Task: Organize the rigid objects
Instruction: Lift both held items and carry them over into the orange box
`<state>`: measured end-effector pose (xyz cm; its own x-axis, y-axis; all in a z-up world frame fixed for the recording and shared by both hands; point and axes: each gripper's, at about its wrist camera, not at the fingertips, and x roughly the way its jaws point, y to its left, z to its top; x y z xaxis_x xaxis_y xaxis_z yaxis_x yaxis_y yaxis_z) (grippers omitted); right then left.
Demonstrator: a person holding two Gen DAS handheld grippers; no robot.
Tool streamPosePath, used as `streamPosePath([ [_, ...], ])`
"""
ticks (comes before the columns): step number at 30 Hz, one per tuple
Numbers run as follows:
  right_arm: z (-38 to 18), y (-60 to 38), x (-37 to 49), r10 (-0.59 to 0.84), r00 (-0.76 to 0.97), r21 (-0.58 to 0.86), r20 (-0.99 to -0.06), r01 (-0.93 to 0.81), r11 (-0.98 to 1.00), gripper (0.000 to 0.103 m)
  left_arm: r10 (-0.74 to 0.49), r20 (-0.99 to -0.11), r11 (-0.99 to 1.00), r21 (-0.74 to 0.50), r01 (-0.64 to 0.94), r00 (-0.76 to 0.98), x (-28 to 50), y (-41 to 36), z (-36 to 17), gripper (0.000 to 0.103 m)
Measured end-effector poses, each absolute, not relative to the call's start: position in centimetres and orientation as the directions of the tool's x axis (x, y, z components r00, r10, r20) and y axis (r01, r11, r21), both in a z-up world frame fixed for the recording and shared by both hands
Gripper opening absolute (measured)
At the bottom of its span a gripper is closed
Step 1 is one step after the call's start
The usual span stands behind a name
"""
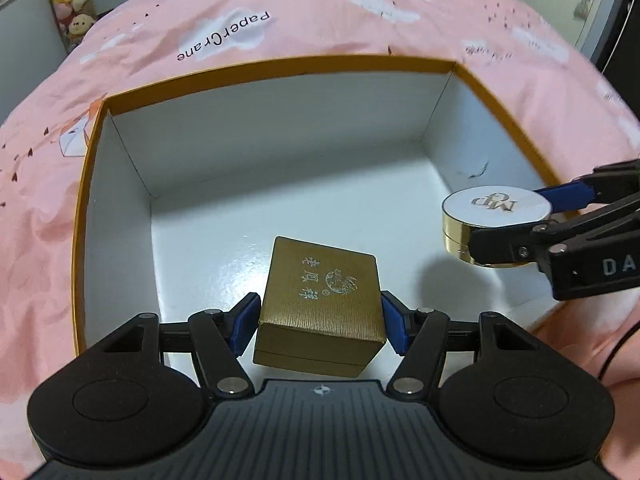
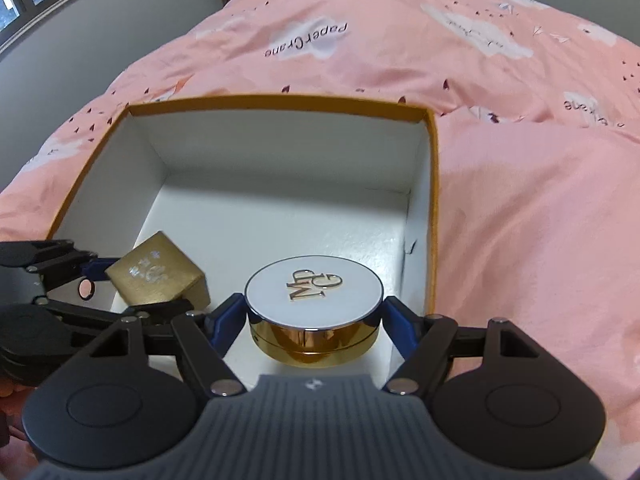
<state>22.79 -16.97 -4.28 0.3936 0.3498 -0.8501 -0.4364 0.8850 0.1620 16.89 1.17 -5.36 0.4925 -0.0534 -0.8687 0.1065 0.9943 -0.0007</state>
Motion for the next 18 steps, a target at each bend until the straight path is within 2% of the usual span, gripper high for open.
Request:
streamPosePath([
  [3,-4.7,-16.4,23.1,0.349,0.381,0.159,-0.856,-0.448,0.880,0.073,-0.005,-0.869,0.992,0.058,0.110,0.495,17.1,0.9,-5.5,0.073],
  [13,-4.9,-15.4,22.9,0.363,0.354,0.172,-0.862,-0.470,0.866,0.073,-0.012,-0.906,0.997,0.019,0.069,0.423,18.4,1.3,-6.3,0.074],
  [15,-4.9,-15.3,22.8,0.363,0.352,0.172,-0.863,-0.472,0.865,0.073,-0.031,-0.909,0.998,-0.004,0.065,0.417,18.5,1.5,-6.3,0.081],
  [18,-4.9,-15.4,22.7,0.359,0.351,0.168,-0.865,-0.471,0.866,0.074,-0.038,-0.903,0.999,-0.017,0.052,0.427,18.5,1.9,-6.1,0.084],
])
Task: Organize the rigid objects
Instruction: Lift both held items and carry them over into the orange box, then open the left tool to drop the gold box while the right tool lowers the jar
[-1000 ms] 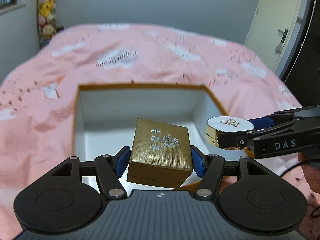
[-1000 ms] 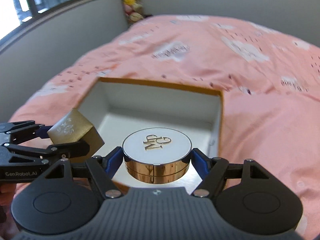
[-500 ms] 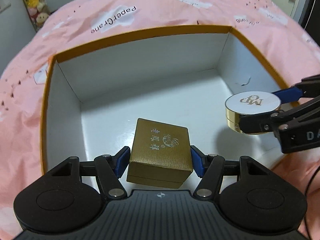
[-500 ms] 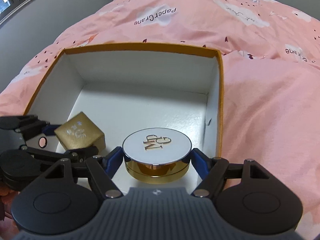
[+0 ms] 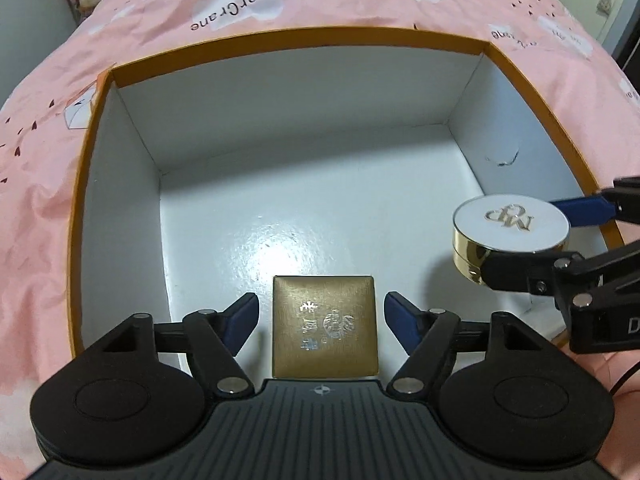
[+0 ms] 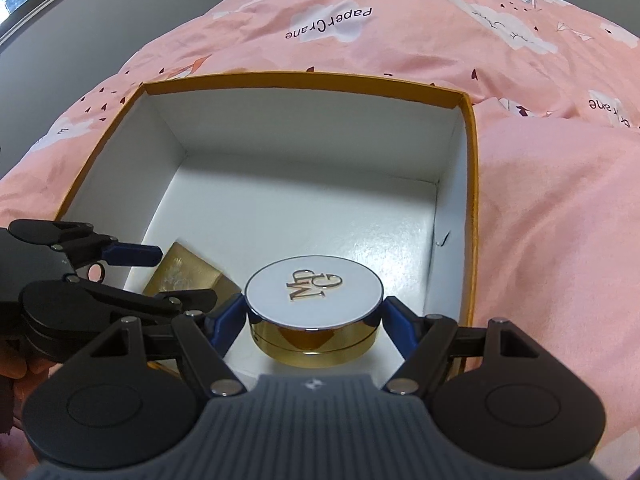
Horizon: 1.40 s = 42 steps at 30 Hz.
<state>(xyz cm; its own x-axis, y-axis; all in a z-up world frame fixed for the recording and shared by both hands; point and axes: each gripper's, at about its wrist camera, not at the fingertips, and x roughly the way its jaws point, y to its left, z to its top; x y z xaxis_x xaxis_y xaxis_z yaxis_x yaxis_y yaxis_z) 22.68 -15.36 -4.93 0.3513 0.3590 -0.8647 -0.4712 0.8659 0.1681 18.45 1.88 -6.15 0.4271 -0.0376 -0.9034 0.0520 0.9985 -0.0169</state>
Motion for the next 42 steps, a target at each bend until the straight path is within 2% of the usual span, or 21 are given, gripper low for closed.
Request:
streamPosePath([
  [4,-5.0,-15.4,22.5,0.353,0.351,0.164,-0.867,-0.468,0.868,0.074,-0.047,-0.881,0.999,-0.041,0.023,0.471,17.7,2.6,-5.3,0.083],
  [5,-4.9,-15.4,22.5,0.355,0.350,0.167,-0.867,-0.467,0.868,0.074,-0.062,-0.864,0.998,-0.065,0.012,0.499,17.3,2.9,-4.7,0.080],
  [9,-5.0,-15.3,22.5,0.358,0.346,0.175,-0.867,-0.461,0.870,0.074,-0.097,-0.781,0.988,-0.151,-0.036,0.617,15.4,4.8,-2.0,0.080],
  [16,-5.6,-13.3,22.6,0.370,0.329,0.196,-0.869,-0.458,0.867,0.074,0.050,-0.678,0.971,-0.138,-0.194,0.733,12.7,6.7,0.0,0.079],
  [21,-6.3,-11.3,22.3,0.374,0.303,0.207,-0.877,-0.464,0.861,0.074,0.042,-0.696,0.962,-0.165,-0.217,0.717,12.6,7.6,-0.5,0.072],
  [28,-7.4,-9.3,22.0,0.369,0.247,0.225,-0.896,-0.464,0.857,0.074,0.020,-0.698,0.964,-0.177,-0.200,0.716,12.4,7.5,-1.1,0.070],
  [35,-8.4,-9.7,22.7,0.379,0.160,0.294,-0.912,-0.389,0.873,0.075,0.009,-0.706,0.965,-0.180,-0.193,0.708,12.2,7.2,-1.3,0.070],
  [38,-8.2,-9.8,22.6,0.388,0.165,0.302,-0.907,-0.388,0.871,0.083,0.009,-0.708,0.965,-0.178,-0.191,0.706,12.2,7.0,-1.3,0.070],
  [42,-7.5,-9.9,22.4,0.394,0.179,0.301,-0.901,-0.396,0.868,0.084,0.005,-0.707,0.965,-0.181,-0.188,0.707,12.1,6.9,-1.2,0.070],
])
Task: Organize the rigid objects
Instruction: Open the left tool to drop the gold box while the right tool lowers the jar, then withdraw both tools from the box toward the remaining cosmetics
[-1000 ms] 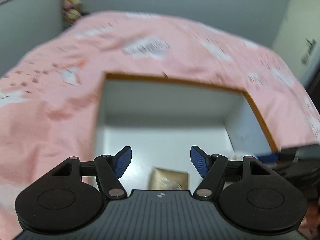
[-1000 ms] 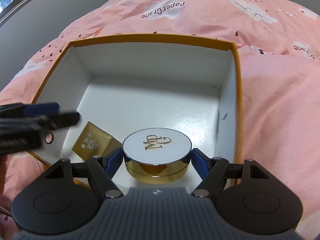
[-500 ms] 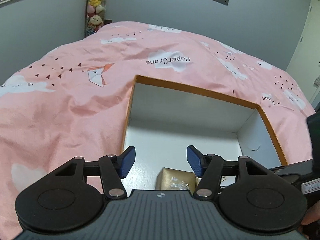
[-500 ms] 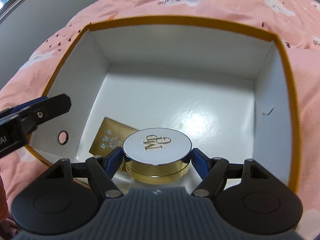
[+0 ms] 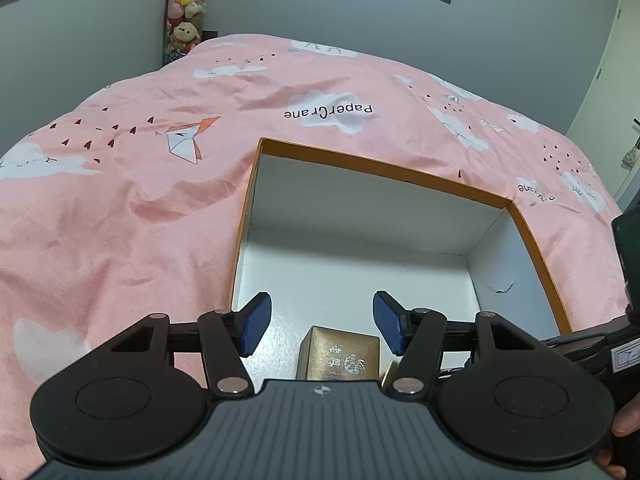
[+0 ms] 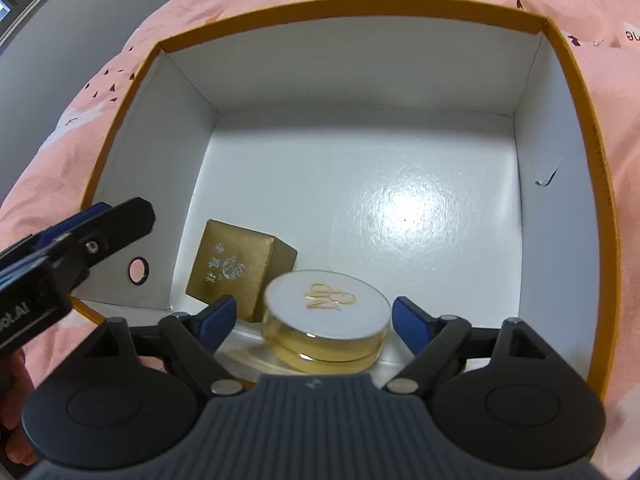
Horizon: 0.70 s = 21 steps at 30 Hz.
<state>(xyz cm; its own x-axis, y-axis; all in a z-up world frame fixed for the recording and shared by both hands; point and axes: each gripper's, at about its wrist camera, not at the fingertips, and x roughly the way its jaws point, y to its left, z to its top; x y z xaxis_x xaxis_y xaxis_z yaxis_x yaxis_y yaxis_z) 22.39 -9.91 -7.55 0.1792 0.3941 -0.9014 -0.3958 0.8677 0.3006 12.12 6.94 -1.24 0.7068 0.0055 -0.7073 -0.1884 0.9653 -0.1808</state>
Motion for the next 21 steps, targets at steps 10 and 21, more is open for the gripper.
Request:
streamPosePath([
  [10,-4.9,-11.5,20.6,0.393,0.273,0.260,-0.878,-0.418,0.870,0.085,-0.017,-0.688,0.975,-0.171,-0.140,0.726,11.6,5.7,-0.6,0.070],
  [21,0.0,-13.9,16.3,0.406,0.491,0.151,-0.771,-0.478,0.865,0.088,-0.077,-0.653,0.980,-0.190,-0.065,0.754,10.3,4.8,1.3,0.071],
])
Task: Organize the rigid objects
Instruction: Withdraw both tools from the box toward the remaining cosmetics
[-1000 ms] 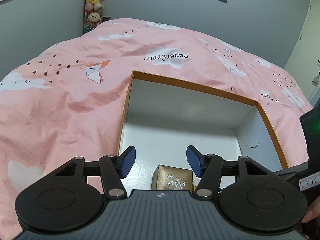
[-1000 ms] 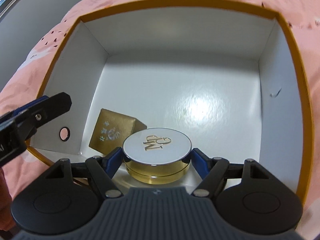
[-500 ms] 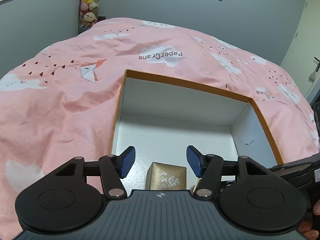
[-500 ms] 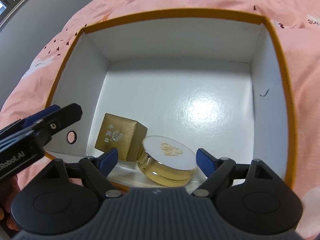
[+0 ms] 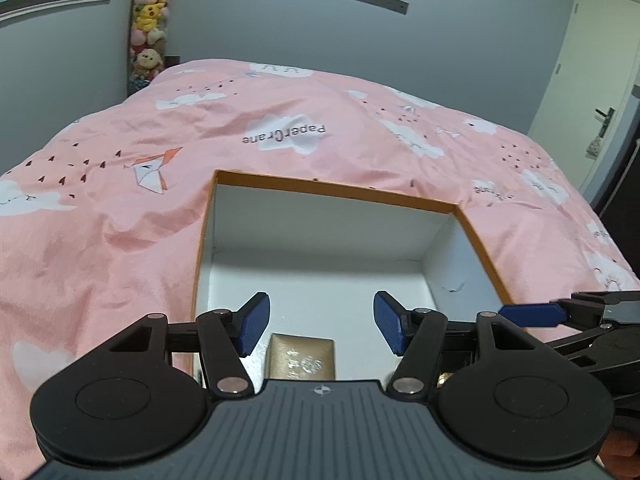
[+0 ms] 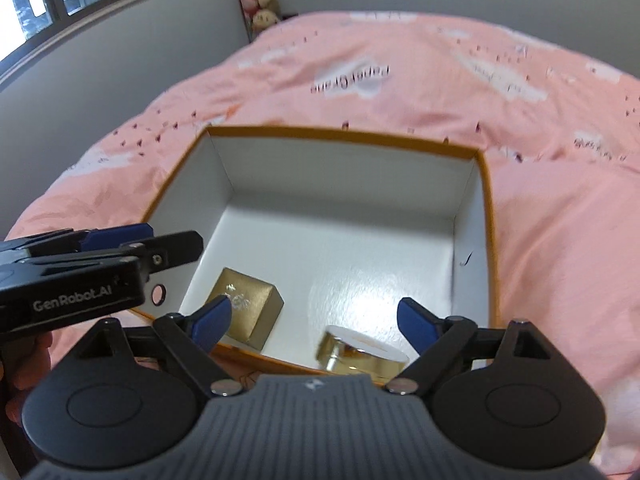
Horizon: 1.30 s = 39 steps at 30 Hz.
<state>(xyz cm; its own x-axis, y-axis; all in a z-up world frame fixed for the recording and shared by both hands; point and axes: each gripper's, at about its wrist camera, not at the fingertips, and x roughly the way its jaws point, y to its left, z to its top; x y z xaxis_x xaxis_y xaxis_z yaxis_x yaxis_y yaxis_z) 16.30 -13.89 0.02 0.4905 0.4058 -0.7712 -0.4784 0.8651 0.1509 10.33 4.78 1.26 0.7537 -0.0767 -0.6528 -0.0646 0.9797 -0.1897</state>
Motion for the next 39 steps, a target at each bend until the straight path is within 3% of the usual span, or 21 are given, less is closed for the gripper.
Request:
streamPosePath([
  [13,0.3,-15.3,10.6,0.418,0.629,0.060,-0.656,-0.508,0.859,0.091,-0.174,-0.628,0.982,-0.169,0.086,0.759,6.1,3.9,1.5,0.070],
  [27,-2.9,-16.3,7.9,0.343,0.490,0.080,-0.801,-0.480,0.874,0.091,-0.220,-0.766,0.975,-0.194,0.108,0.604,3.1,4.0,-3.1,0.071],
  [33,-4.8,-17.5,8.4,0.300,0.412,0.125,-0.860,-0.400,0.908,0.090,-0.295,-0.809,0.955,-0.245,0.165,0.508,1.8,3.5,-4.9,0.071],
  [36,-5.8,-18.7,8.5,0.302,0.369,0.170,-0.879,-0.350,0.921,0.079,-0.300,-0.821,0.954,-0.255,0.158,0.485,2.0,3.3,-5.5,0.070],
  [39,-6.2,-18.9,8.6,0.305,0.350,0.185,-0.886,-0.335,0.924,0.076,-0.305,-0.825,0.952,-0.257,0.165,0.475,2.4,3.1,-5.8,0.070],
])
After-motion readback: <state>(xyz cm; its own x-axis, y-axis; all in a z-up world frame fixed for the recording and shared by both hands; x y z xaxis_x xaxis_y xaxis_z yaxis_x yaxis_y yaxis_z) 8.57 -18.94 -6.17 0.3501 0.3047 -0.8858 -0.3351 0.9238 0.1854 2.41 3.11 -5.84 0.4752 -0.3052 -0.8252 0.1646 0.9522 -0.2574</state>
